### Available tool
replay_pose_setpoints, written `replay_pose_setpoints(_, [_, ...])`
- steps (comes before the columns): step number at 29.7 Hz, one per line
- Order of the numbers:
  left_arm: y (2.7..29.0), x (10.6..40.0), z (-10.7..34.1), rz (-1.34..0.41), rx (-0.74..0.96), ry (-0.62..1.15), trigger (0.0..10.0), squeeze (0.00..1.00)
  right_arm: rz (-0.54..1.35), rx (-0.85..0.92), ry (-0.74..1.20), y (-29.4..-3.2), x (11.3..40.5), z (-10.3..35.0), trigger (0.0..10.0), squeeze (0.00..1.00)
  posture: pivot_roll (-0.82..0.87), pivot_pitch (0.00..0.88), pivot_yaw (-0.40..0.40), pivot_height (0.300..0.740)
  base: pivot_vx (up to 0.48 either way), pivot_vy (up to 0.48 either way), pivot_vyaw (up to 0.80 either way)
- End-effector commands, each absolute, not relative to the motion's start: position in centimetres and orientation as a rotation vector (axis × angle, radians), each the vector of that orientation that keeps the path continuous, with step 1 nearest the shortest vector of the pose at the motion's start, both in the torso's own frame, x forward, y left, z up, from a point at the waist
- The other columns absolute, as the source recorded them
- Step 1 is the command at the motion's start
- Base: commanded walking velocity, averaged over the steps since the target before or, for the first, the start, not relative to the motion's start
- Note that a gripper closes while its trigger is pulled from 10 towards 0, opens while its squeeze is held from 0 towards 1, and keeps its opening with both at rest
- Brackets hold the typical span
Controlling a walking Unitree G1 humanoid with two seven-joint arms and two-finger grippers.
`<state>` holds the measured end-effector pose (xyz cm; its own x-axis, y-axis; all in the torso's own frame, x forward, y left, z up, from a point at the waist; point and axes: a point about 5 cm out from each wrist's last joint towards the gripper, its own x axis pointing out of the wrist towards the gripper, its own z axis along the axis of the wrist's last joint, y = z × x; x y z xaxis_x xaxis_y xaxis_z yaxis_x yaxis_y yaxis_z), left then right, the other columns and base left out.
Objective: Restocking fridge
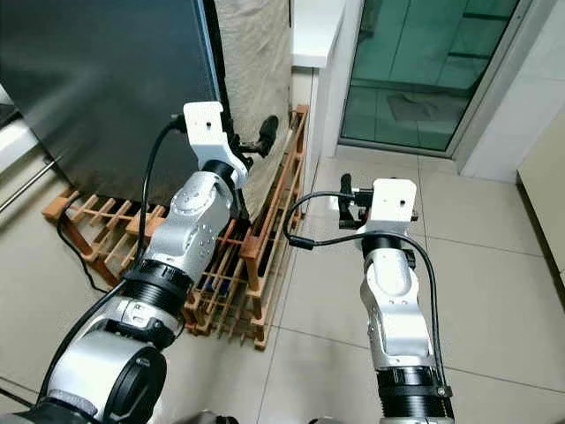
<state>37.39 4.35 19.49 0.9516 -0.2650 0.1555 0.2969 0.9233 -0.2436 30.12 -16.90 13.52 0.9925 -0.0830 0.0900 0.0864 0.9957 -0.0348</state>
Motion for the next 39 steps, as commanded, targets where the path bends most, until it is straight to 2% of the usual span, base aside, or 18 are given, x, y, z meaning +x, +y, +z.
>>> replay_pose_setpoints(1, [3.0,37.5,20.2,-0.303,-0.283,-0.124,10.0,0.0,-0.097,-0.039,-0.111,-16.9,29.9,13.9,10.0,0.0,-0.18,0.0,0.071,0.74,0.0,0.0,0.0])
replay_pose_setpoints(16, [3.0,38.3,20.8,-0.232,-0.297,-0.115,10.0,0.0,-0.105,-0.034,-0.112,-17.0,29.8,13.9,10.0,0.0,-0.18,0.0,0.075,0.74,0.0,0.0,0.0])
replay_pose_setpoints(26, [2.8,38.5,20.9,-0.228,-0.306,-0.106,10.0,0.0,0.007,-0.032,-0.135,-16.2,29.3,14.4,10.0,0.0,-0.18,0.0,0.075,0.74,0.0,0.0,0.0])
replay_pose_setpoints(39, [3.2,39.0,21.1,-0.171,-0.345,-0.095,10.0,0.0,0.025,-0.079,-0.151,-17.4,29.5,15.2,10.0,0.0,-0.2,0.0,0.073,0.74,0.0,0.0,0.0])
